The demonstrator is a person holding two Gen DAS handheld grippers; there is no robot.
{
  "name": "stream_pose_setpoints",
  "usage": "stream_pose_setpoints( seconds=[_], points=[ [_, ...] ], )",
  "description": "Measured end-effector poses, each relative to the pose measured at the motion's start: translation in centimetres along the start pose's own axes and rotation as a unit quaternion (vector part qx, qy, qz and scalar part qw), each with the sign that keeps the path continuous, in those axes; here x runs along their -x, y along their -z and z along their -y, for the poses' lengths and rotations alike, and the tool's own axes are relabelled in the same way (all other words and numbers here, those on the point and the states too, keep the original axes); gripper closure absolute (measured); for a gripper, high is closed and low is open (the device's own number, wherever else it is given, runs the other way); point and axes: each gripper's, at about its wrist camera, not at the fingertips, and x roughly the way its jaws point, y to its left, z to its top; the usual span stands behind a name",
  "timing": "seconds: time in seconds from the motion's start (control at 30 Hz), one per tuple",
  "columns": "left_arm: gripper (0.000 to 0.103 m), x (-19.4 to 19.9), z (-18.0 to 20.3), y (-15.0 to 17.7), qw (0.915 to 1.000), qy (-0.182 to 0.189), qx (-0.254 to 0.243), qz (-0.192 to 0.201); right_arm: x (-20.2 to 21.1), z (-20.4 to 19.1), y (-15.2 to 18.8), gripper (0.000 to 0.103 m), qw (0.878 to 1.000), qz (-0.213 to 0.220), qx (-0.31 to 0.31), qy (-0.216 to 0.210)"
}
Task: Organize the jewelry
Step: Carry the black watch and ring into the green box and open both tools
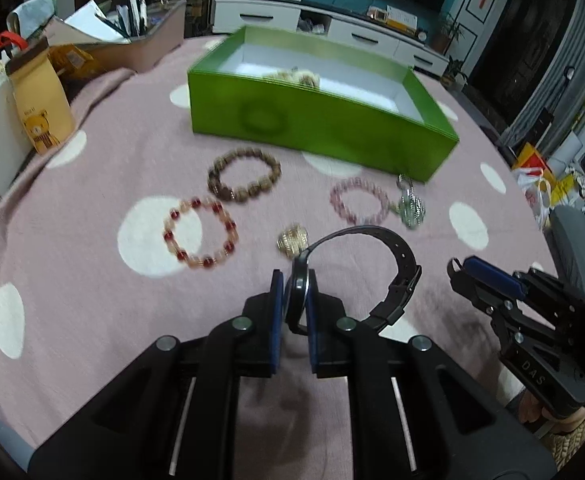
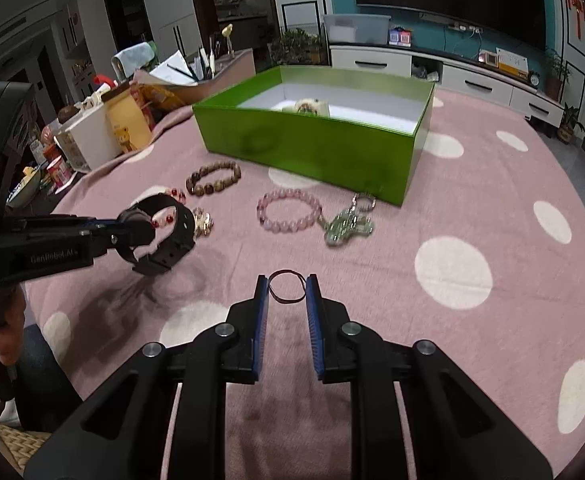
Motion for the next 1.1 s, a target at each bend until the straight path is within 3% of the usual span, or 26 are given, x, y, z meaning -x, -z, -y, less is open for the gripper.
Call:
stream_pose_setpoints(
  seconds=[0.53,0.77,1.1],
  points=[
    [0.093,1.0,-0.2,-10.5,0.9959,-0.042,-0.013,0.078,-0.2,2.5,-7.4,0.084,0.997,0.073,-0.001,0.011],
    [0.093,-1.3,0.4,-14.6,0.9955,-0.055,-0.021,0.075,-2.2,3.1,-10.5,0.084,0.997,0.081,-0.005,0.006],
    [0.093,-6.6,-0.9,-17.8,0.996,-0.084,-0.005,0.031,-6.6,3.4,-14.1,0.084,0.998,0.058,-0.008,-0.005]
  ],
)
